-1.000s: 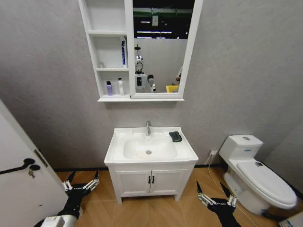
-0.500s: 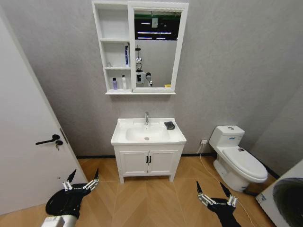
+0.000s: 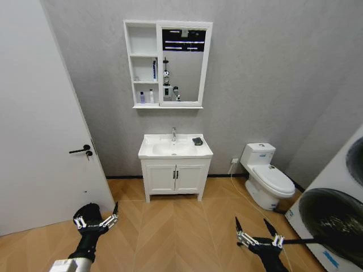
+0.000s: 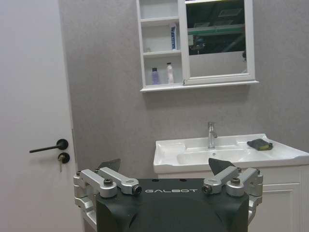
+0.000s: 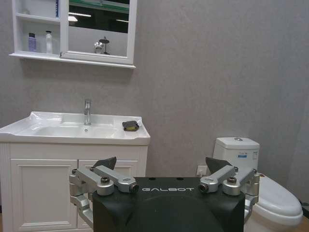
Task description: Move facial cleanser and shampoo from washbasin to cabinet, then wipe washbasin with towel.
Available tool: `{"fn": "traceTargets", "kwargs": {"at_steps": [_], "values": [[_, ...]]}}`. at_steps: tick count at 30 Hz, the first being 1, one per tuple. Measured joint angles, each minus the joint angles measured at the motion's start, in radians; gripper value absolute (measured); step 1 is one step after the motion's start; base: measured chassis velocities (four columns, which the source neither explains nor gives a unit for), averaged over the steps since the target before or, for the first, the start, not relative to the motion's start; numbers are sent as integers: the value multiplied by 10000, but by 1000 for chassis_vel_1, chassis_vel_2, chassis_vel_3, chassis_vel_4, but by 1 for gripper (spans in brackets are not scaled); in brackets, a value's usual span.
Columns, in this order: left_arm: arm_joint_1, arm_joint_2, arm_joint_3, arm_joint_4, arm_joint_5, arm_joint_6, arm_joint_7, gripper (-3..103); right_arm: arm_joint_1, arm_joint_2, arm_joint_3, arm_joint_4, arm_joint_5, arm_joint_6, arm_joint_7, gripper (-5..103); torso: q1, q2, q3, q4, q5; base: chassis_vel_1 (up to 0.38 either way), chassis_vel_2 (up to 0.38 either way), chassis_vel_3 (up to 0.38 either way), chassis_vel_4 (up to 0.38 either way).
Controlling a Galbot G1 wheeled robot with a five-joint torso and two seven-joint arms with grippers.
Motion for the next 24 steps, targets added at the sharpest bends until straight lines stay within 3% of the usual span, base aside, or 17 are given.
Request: {"fn": "traceTargets", "kwargs": {"at_steps": [5, 24], "values": [[-2, 0, 0, 0, 0, 0, 2, 100, 5, 0, 0, -1, 0, 0, 0, 100, 24, -11, 7, 13, -3, -105, -46, 113, 21], [-1, -1, 1, 0, 0, 0, 6, 100, 2, 0, 1, 0, 0, 0, 0, 100, 8, -4, 2, 8, -1, -82, -83, 102, 75]]}}
